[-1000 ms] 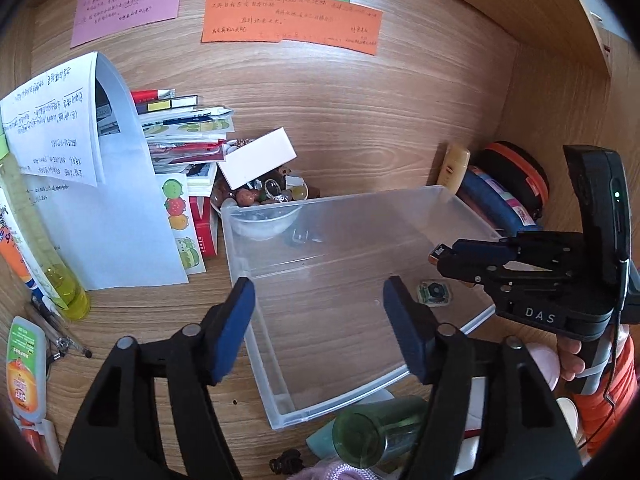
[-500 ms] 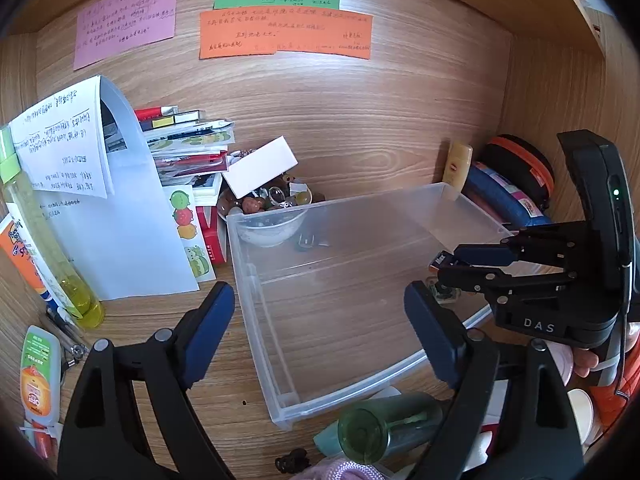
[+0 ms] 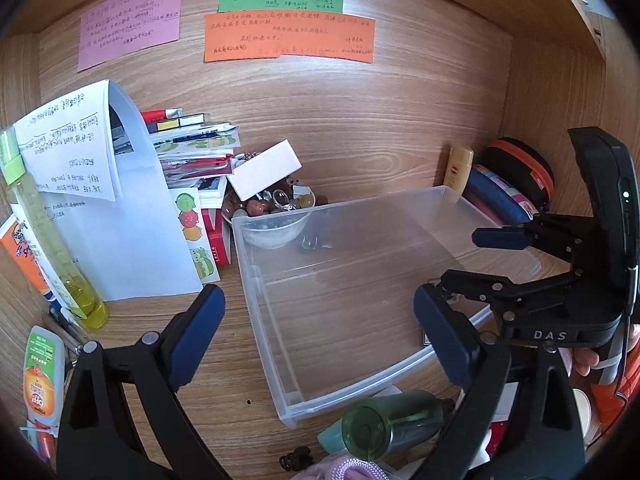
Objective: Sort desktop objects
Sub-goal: 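Open the left gripper over the bin while the right lowers and releases the card pack, then withdraw both open grippers from the bin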
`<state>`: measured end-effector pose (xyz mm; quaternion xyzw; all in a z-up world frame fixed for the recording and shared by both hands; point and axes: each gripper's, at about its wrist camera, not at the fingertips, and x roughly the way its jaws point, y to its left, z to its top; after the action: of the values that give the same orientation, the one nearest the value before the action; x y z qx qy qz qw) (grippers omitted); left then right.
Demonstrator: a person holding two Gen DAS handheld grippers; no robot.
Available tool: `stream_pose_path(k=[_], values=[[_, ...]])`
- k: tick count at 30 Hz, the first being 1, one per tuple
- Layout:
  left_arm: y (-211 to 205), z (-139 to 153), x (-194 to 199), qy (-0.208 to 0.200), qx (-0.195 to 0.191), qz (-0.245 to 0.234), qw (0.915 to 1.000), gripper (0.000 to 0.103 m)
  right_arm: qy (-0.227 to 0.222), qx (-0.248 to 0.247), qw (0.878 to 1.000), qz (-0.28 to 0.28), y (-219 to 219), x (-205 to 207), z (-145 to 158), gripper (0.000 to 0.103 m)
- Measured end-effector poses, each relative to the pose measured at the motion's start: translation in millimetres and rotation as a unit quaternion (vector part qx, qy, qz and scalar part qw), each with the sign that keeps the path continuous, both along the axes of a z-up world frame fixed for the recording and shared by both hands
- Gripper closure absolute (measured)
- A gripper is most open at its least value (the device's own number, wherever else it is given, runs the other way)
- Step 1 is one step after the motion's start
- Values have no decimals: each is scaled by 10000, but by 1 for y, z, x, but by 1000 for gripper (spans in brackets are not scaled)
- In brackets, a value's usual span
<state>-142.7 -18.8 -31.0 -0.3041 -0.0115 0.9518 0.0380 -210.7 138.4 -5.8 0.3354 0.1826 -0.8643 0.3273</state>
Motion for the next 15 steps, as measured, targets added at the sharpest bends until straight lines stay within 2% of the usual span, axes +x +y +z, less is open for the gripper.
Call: stream_pose_path(k=[6,9,15], values=[[-4,10,10,-35,3,54,10000,5,324,-106,9994,62,4,18,20,24],[-2,13,20,-26,-169,75,9998,5,425,-132,9990,55,11,30,27,21],[5,13,46,-52,-255,-81,9996,4,685,-220,9974,58,28,67,36,15]])
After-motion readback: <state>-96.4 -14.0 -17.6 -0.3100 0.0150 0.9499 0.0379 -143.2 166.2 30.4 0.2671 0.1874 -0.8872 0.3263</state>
